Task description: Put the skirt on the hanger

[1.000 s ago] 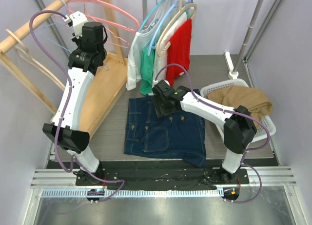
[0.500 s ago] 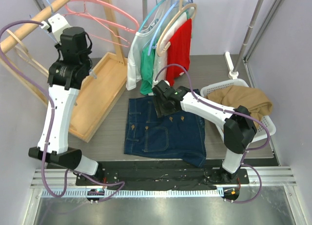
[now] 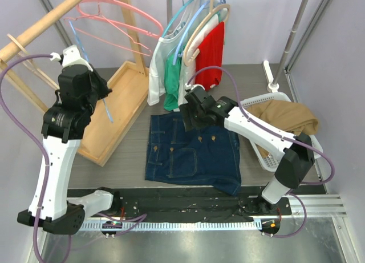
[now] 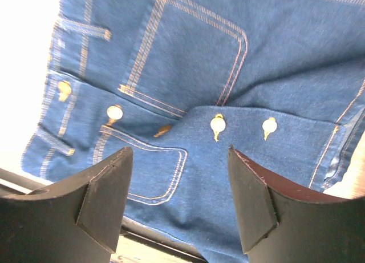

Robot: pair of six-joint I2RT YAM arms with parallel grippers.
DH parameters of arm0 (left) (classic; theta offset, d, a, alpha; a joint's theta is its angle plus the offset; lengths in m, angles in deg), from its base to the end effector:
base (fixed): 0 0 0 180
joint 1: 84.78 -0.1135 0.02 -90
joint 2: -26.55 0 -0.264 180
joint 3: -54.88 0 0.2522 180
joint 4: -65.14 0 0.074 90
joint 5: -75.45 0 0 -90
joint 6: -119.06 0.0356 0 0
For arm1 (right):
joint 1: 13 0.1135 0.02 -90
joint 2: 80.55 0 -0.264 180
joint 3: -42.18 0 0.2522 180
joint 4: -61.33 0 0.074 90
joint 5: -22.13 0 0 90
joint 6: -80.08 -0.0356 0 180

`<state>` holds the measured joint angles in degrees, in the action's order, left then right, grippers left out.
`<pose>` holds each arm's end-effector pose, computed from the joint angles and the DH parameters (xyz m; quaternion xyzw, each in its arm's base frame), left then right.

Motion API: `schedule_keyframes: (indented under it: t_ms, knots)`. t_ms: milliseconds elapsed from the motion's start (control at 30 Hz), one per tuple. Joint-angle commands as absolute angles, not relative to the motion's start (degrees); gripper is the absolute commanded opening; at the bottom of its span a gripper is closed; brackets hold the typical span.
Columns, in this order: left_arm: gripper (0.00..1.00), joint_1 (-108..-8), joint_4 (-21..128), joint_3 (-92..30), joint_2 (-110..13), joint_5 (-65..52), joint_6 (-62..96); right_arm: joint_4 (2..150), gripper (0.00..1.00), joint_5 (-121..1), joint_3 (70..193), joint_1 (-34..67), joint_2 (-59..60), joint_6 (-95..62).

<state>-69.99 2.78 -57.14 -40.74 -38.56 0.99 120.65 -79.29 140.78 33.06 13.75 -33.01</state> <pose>0.1959 -0.0367 0.5023 -0.2133 0.7700 -0.0547 0.5989 0.2505 0.2498 0.3064 -0.1597 0.9360 0.0916 0.3001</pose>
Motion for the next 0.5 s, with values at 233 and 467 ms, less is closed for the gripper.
schedule_keyframes:
  t_ms: [233, 467]
  knots:
    - [0.0, -65.9, 5.85, -40.89, -28.39, -19.65, 3.84, 121.76, 0.77, -73.77, 153.58, 31.74, 6.72, -30.75]
    - [0.0, -56.4, 9.54, -32.11, -26.63, -22.81, 3.4, 116.23, 0.77, -65.34, 162.28, 32.0, 9.62, -33.37]
